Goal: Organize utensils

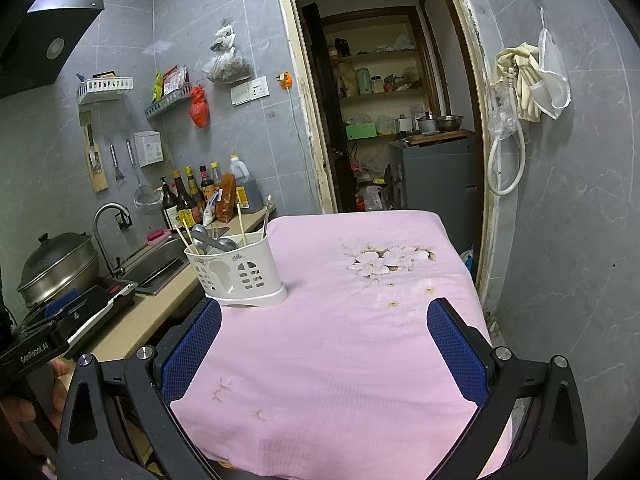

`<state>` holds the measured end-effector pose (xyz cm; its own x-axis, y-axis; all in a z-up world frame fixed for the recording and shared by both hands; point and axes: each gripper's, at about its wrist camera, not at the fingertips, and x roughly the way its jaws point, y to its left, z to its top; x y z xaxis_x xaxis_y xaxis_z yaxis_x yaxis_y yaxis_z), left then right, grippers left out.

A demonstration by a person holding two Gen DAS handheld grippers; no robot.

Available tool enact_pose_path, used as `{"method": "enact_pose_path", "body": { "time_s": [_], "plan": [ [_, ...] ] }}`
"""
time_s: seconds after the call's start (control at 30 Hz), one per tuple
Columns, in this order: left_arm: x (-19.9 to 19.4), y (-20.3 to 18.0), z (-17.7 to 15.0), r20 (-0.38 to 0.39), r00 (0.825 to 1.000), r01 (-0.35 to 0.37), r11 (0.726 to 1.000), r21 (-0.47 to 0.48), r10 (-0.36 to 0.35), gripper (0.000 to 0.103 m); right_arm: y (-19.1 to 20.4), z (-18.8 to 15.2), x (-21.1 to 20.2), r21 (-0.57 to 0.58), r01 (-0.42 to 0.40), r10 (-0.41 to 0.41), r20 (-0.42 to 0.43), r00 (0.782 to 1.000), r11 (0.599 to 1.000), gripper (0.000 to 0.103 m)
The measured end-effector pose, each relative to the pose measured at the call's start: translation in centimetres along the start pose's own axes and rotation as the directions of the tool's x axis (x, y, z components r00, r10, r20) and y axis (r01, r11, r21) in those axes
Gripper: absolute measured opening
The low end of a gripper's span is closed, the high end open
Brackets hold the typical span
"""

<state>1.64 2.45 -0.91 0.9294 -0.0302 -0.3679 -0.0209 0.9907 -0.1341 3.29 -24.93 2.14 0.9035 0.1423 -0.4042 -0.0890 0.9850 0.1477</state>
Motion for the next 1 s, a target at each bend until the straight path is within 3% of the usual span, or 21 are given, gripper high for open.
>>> {"method": "enact_pose_path", "body": {
  "time_s": [1.0],
  "plan": [
    [1.2, 0.9, -0.2, -0.04, 0.998, -0.053, 0.998, -0.02, 0.052, 0.102, 0.4, -0.8, 1.9, 0.002, -0.004, 0.004, -0.059, 0.998, 1.0, 0.101]
  ]
}}
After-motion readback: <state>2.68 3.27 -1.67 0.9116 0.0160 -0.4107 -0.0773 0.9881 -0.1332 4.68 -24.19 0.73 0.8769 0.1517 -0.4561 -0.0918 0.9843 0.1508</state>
